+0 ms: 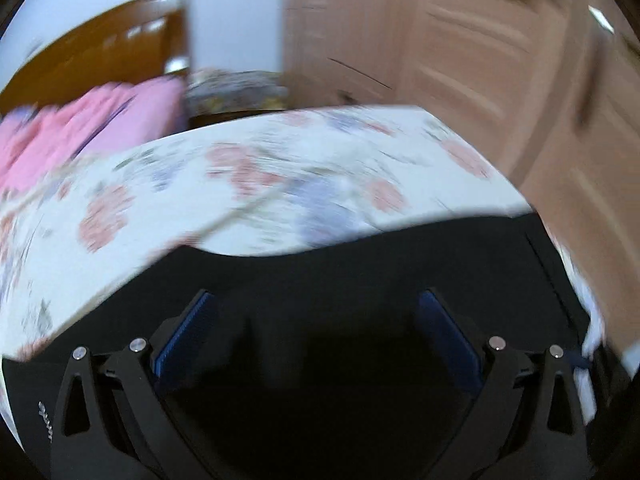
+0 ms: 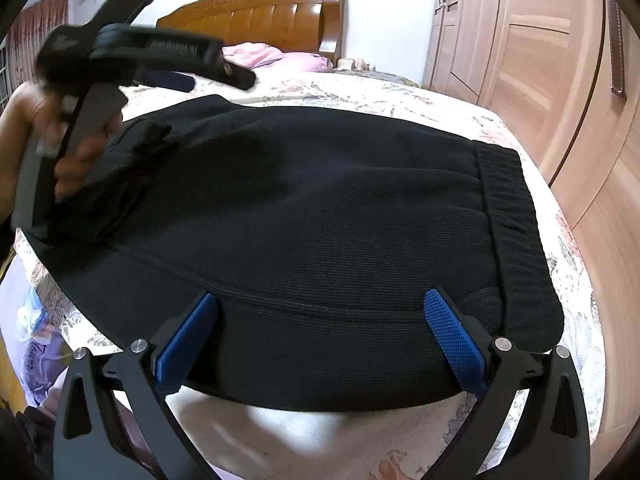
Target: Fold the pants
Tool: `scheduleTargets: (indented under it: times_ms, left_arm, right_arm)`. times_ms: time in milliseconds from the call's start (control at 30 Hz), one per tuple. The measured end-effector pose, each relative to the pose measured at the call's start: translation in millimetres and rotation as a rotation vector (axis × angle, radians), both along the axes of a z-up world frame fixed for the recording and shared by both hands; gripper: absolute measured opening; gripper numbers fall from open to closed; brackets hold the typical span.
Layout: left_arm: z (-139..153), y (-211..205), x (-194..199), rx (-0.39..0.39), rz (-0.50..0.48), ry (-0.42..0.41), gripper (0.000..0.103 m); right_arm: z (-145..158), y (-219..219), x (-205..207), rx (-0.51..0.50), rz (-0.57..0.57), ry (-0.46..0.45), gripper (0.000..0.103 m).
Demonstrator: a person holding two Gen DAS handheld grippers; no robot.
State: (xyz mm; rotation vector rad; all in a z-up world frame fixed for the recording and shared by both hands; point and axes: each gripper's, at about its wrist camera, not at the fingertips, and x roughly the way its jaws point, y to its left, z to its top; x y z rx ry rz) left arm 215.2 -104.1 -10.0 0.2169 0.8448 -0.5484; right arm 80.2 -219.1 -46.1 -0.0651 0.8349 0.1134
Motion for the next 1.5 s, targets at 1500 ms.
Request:
scheduleTargets:
  times_ms: [1500]
  left_arm:
    - [-58.4,11.9,-94.6,0.057,0.029,-0.074,0.102]
  right_arm:
    - [-5.7,-85.6,-19.9,0.57,-0.22,0.091,0.081]
